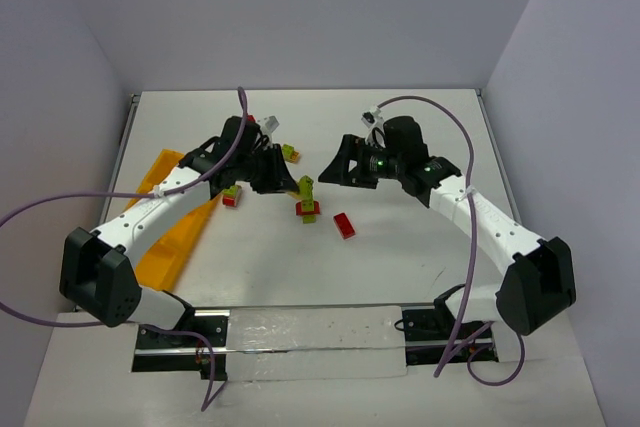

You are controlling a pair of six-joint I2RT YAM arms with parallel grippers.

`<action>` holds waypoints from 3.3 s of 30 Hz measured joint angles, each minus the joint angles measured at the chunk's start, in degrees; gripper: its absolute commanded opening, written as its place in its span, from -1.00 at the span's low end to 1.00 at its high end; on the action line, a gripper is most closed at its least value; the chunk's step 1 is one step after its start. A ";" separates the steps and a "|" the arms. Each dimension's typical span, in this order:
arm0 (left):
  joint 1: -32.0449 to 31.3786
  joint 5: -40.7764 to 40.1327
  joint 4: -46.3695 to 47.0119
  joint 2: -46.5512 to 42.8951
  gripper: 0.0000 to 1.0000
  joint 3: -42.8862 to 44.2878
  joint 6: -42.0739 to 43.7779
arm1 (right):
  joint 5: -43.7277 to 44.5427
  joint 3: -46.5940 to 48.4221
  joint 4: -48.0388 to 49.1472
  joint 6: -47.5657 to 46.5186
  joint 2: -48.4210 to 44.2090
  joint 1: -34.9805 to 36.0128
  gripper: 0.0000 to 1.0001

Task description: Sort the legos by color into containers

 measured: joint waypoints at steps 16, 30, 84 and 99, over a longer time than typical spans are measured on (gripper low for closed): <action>0.22 3.30 2.15 -2.25 -1.00 0.00 -1.71 | -0.41 -0.16 4.98 5.34 7.67 2.63 0.40; 0.66 1.70 1.55 -3.16 -1.00 -0.04 -1.50 | -2.27 1.80 7.06 6.56 9.99 3.50 0.25; 10.34 -4.50 -6.05 -8.49 -1.00 -0.08 2.86 | 3.90 0.27 3.31 4.42 3.05 -1.55 -1.00; 35.54 -31.30 -21.33 -11.02 -0.89 -6.16 -7.20 | 6.45 -1.49 -0.30 1.26 2.09 -4.20 -1.00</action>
